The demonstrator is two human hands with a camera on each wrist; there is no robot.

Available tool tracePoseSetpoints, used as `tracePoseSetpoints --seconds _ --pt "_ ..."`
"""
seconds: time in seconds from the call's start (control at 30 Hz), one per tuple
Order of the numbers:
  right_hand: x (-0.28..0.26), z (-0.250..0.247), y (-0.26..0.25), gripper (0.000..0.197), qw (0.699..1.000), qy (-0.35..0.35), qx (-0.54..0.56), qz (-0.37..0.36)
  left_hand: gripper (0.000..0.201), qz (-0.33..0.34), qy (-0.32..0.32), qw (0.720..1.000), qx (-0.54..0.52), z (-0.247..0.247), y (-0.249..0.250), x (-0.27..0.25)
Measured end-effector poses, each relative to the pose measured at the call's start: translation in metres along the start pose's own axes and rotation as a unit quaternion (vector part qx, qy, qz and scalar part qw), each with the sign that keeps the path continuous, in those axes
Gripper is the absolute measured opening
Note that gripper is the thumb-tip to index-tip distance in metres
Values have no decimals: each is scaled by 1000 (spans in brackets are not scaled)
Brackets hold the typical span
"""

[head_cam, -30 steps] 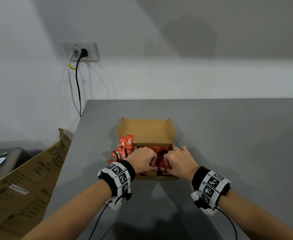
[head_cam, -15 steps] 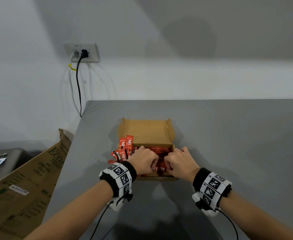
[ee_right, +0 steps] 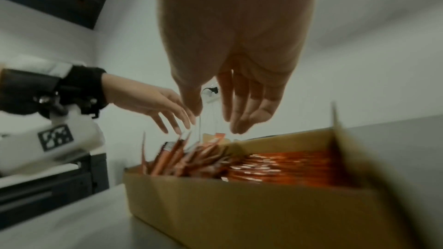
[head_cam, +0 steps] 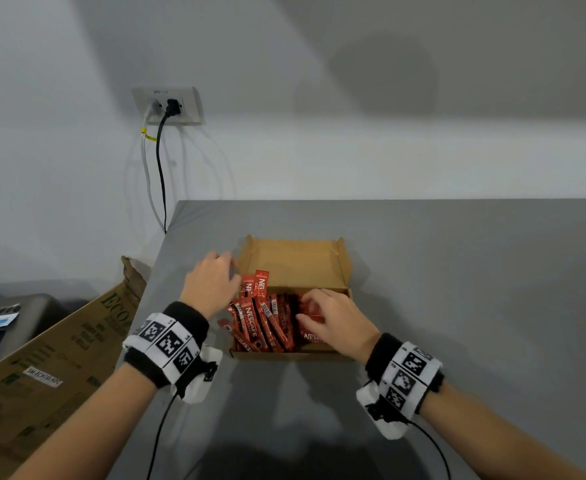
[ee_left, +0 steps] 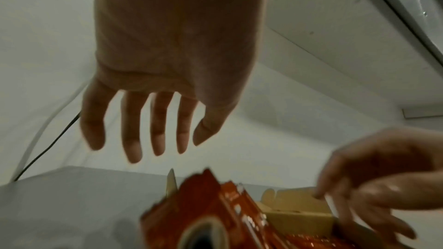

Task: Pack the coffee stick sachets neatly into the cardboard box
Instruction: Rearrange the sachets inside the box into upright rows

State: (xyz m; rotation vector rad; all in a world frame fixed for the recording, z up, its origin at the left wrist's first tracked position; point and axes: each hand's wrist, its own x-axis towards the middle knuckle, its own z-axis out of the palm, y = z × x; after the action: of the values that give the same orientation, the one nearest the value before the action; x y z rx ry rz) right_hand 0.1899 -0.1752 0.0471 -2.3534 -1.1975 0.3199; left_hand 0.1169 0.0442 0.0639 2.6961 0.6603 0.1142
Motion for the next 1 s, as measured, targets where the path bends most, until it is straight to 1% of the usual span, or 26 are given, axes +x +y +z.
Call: tracePoseSetpoints --seconds 0.07,0.17,0.27,0.37,0.47,0.57,0.67,0.77,0.83,1.0 --pt "11 9 -18 47 999 -33 22 24 27 -27 -43 999 -7 8 -4 -7" --pt "27 26 -38 53 997 -67 -19 37 32 -51 -79 995 -35 16 -4 -14" --pt "37 39 -48 60 994 -73 -73 47 21 -62 -74 993 -71 18 -3 -14" --pt "40 48 -52 67 992 -58 -100 55 5 -67 -68 989 -114 18 1 -16" --pt "39 52 -52 71 992 -38 -109 51 8 -61 -48 985 -157 19 7 -19" --pt "39 51 -52 64 992 -33 -111 46 16 -43 -37 980 -192 20 12 -26" --pt "41 51 -52 55 995 -43 -73 52 21 -27 -15 974 -225 21 14 -29" --pt "43 50 -51 52 996 -48 -25 65 14 -3 11 974 -227 20 14 -29" --pt "44 50 -49 49 997 -49 5 68 16 16 19 973 -230 19 12 -29" --pt "48 40 -37 41 989 -51 128 51 24 20 82 962 -259 17 3 -32"
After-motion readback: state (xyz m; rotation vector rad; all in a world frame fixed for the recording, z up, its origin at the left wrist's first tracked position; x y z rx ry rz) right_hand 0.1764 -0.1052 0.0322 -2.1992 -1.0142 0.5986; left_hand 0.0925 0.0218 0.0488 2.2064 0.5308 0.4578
